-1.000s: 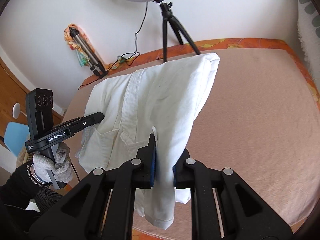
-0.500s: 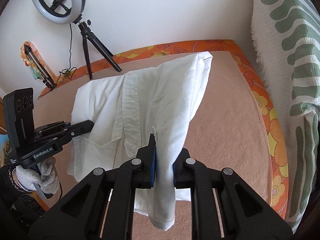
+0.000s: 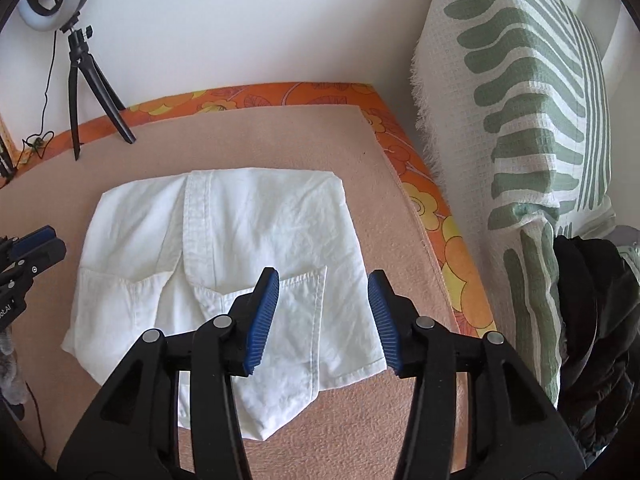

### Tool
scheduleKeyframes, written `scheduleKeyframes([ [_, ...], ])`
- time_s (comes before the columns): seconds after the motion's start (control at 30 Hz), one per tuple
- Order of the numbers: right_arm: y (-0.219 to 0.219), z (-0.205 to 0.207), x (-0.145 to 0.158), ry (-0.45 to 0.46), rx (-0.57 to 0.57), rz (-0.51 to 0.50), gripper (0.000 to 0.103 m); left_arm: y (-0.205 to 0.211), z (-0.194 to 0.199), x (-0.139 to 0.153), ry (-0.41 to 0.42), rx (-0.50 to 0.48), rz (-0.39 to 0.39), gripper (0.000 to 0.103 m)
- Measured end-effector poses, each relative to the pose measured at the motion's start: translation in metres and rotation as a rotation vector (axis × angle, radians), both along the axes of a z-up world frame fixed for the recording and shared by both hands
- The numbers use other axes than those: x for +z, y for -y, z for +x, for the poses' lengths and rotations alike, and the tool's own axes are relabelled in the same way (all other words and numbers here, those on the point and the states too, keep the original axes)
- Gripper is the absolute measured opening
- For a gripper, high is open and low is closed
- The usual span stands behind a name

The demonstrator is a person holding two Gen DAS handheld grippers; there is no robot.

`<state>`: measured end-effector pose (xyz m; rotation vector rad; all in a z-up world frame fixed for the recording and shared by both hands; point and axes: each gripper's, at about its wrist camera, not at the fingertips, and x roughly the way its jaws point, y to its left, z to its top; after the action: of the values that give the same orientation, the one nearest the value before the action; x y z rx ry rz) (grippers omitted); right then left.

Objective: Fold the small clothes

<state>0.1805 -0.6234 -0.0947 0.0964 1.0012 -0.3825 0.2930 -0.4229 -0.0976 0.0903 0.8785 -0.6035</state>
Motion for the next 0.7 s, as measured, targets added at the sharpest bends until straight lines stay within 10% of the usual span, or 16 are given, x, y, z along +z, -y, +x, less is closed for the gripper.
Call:
scheduleKeyframes([
  [0.37, -0.071, -0.058, 0.072, 0.146, -0.012, -0.02, 0.058, -0.054, -0.062, 0.079, 0.153, -0.048, -0.074, 0.05],
  [0.7, -0.148, -0.146, 0.117, 0.345, -0.108, -0.097, 0.096, -0.119, -0.131, 0.117, 0.224, -0.06, -0.128, 0.081],
])
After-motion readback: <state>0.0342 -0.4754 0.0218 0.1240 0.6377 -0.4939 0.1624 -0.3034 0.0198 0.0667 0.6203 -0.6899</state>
